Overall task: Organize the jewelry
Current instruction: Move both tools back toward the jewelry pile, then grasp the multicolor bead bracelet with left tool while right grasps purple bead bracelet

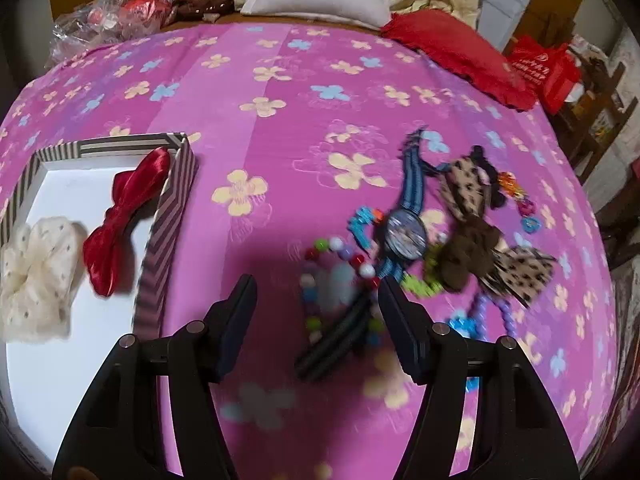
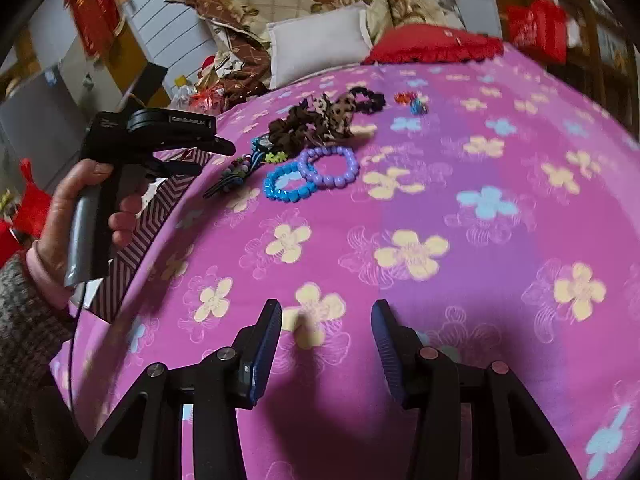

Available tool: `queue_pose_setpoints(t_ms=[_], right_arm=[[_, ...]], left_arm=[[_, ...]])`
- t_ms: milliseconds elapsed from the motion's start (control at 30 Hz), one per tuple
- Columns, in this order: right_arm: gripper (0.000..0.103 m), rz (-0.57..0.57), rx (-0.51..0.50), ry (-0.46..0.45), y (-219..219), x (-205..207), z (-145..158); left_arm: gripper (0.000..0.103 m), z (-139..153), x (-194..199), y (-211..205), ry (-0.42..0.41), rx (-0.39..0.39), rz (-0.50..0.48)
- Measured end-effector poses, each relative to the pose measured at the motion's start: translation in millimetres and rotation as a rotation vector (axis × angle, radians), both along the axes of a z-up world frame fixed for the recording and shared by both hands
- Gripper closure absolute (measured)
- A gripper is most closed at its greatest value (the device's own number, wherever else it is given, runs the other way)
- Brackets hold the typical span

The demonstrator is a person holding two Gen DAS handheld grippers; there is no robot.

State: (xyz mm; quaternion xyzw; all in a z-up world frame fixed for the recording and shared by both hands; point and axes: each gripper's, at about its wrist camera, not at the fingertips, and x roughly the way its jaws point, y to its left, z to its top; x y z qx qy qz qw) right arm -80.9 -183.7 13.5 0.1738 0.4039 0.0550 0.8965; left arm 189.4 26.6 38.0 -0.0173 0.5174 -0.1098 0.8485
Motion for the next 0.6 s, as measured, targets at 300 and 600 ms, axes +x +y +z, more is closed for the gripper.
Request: queue_pose_setpoints(t_ms=[300, 600], right_arm=[[0.057, -0.001, 0.093, -0.007, -12, 0, -3], [0.057, -0.003, 0.081, -0.012, -11, 0, -3]], left_arm=[[0.067, -19, 2, 2, 0.021, 0.029, -0.032], [0.095, -21, -13, -24, -0.015, 0.122, -0.109]])
